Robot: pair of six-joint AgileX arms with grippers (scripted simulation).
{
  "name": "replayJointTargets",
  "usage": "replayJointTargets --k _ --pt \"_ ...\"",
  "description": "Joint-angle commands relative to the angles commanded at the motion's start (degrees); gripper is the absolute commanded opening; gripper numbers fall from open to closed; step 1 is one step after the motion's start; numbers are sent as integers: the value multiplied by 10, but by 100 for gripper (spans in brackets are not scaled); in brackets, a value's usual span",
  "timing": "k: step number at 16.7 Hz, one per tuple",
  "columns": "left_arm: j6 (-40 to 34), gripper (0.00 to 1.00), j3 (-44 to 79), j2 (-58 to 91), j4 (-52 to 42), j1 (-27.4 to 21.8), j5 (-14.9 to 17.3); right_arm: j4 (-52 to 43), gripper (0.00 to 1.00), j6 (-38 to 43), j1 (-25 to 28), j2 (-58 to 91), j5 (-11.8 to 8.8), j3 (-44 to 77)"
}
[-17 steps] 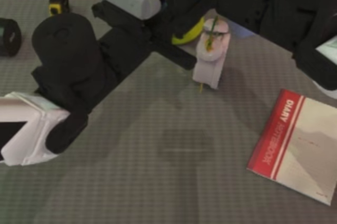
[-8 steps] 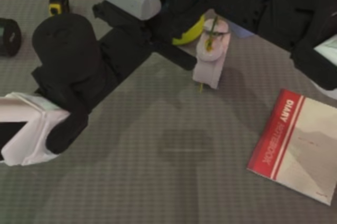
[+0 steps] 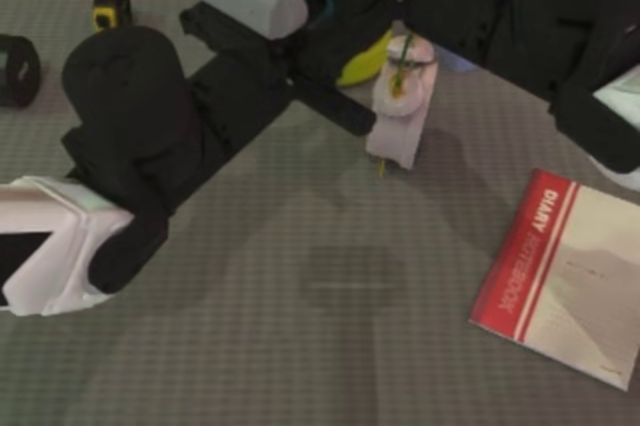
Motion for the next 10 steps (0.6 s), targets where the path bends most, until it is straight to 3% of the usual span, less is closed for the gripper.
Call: replayJointTargets --k 9,10 --pt "0 0 0 0 0 0 0 0 0 0 0 0 0 0" --pt "0 8 0 0 0 0 0 0 0 0 0 0 0 0"
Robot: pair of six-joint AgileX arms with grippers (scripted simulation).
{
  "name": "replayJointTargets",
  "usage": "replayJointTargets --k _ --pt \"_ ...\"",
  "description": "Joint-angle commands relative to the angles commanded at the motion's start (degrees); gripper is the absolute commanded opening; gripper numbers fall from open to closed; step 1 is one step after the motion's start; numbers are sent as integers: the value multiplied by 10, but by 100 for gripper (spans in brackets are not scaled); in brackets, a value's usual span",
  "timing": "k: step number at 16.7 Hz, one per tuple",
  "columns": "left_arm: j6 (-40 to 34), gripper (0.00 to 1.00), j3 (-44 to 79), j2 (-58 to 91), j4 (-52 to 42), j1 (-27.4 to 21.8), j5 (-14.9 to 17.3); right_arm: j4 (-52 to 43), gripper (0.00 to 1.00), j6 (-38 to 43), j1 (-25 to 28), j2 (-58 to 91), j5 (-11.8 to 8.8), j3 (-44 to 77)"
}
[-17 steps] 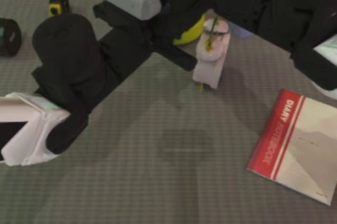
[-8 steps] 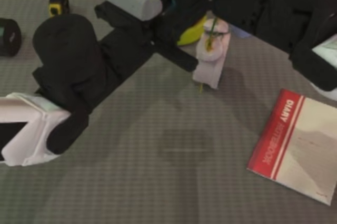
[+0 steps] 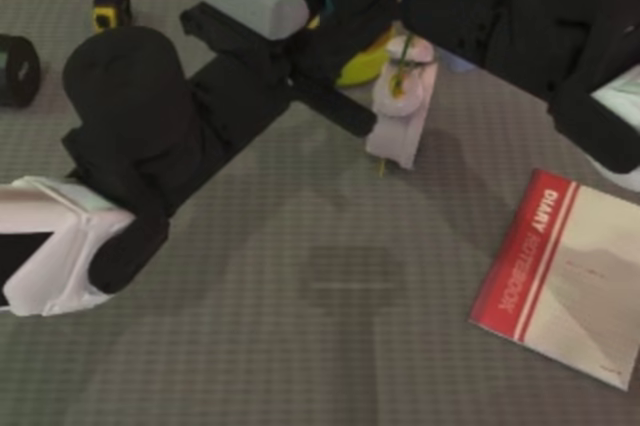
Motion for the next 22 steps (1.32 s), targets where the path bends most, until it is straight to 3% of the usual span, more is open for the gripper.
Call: replayJointTargets --k 12,22 --pt "0 98 0 0 0 0 0 0 0 0 0 0 0 0" --pt "8 100 -7 4 0 7 -10 1 0 -4 -3 -6 5 4"
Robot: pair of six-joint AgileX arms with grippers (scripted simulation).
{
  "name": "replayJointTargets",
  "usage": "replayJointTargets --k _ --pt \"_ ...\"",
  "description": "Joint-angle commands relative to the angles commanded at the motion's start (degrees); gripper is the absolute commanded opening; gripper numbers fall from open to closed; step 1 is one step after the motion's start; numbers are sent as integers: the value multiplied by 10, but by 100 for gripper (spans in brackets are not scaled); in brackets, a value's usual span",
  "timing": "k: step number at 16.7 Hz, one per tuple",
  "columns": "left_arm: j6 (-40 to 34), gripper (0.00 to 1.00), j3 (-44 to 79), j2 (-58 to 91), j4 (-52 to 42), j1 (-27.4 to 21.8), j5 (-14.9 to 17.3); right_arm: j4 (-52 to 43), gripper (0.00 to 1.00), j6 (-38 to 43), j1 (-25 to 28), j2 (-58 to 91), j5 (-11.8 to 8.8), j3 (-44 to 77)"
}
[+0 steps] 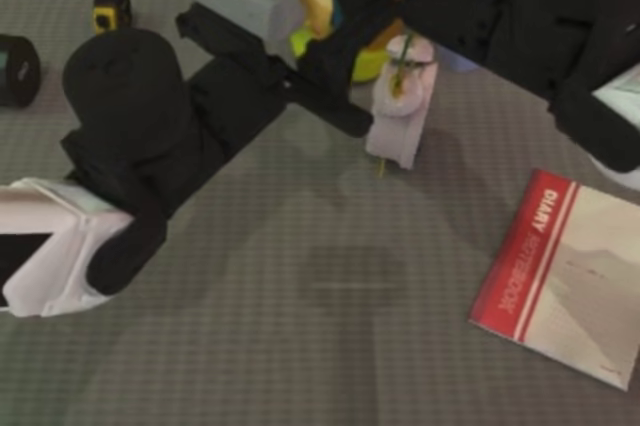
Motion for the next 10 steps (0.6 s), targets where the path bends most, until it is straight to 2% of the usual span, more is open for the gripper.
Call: replayJointTargets --k 2,8,10 --pt "0 100 -21 -22 -2 5 4 -1 0 1 -9 -8 -10 -9" --pt "-2 100 -134 -141 -8 32 18 0 0 0 -59 -53 -65 -52" --pt "-2 100 -146 -154 -7 35 21 0 0 -1 -66 -59 -72 -57"
